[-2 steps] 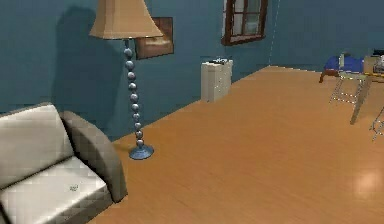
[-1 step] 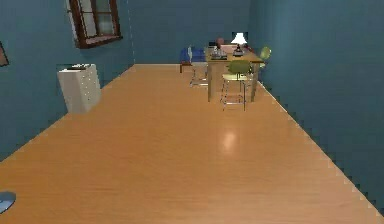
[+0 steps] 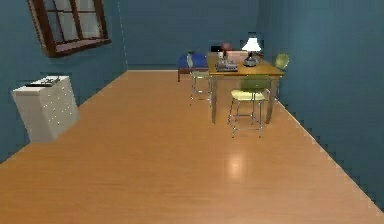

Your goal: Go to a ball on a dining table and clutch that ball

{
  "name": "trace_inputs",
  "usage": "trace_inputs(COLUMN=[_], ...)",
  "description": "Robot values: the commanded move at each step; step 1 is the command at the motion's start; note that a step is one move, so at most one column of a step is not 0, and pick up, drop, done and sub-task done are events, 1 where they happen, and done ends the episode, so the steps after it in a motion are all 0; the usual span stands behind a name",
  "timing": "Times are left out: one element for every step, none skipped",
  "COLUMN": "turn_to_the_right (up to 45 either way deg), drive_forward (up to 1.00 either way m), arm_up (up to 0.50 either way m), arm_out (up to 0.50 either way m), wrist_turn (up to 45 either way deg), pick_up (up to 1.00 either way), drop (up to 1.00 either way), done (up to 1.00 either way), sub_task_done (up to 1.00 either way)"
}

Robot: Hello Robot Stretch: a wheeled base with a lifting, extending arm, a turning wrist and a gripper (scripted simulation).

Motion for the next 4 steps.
trace_inputs(turn_to_the_right=[12.0,0.0,0.0,-45.0], drive_forward=[0.00,1.00,0.70,0.00], arm_up=[0.00,0.00,0.00,0.00], arm_out=[0.00,0.00,0.00,0.00], wrist_turn=[0.0,0.0,0.0,0.0], pick_up=[0.00,0.00,0.00,0.00], drop=[0.00,0.00,0.00,0.00], done=[0.00,0.00,0.00,0.00], sub_task_done=[0.00,0.00,0.00,0.00])
